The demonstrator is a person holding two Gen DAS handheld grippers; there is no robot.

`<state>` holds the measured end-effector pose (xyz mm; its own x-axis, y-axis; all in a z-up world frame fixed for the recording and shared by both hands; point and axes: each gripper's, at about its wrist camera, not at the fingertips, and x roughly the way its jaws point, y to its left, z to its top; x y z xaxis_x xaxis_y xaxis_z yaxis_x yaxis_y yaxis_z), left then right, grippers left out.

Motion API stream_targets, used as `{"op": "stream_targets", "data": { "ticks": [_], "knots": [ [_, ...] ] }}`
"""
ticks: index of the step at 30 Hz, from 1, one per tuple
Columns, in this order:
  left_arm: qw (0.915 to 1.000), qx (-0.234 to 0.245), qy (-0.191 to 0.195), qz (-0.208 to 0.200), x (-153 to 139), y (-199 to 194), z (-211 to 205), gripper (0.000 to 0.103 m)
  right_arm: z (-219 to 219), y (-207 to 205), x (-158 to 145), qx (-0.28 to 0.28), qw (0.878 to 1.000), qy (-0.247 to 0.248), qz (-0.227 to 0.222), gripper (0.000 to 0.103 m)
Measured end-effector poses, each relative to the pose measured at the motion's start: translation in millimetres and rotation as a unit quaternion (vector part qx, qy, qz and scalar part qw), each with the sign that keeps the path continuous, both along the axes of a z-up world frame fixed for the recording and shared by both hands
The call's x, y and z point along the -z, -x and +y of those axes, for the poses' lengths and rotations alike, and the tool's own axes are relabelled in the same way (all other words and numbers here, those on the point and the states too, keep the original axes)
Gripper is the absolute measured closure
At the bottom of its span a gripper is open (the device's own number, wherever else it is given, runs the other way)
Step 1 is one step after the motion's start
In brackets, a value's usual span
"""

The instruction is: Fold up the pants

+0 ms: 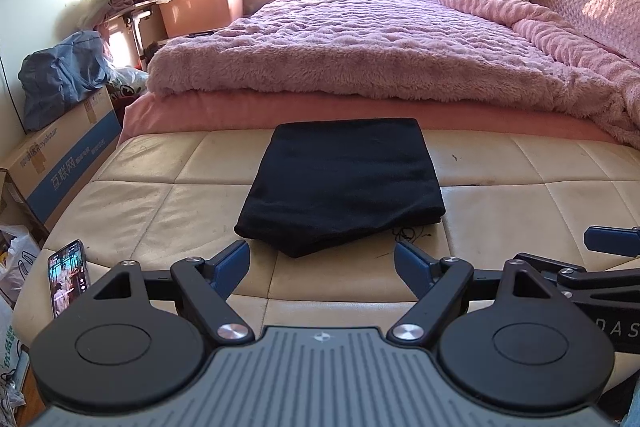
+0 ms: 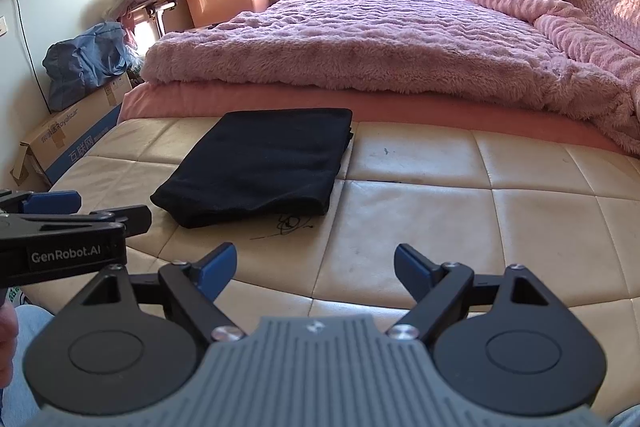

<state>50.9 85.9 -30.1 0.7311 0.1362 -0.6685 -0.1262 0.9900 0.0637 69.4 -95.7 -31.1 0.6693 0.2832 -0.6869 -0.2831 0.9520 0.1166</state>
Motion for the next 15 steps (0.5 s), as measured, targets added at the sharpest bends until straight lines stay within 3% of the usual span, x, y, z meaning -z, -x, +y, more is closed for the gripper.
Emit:
{"op": "stream_targets", "data": {
  "ticks": [15],
  "knots": [
    [1.0, -0.002, 0.0, 0.001, 0.7, -0.2, 1.1, 0.007, -0.1, -0.2, 1.6, 0.002, 1.0, -0.003, 0.002, 0.021]
  ]
}}
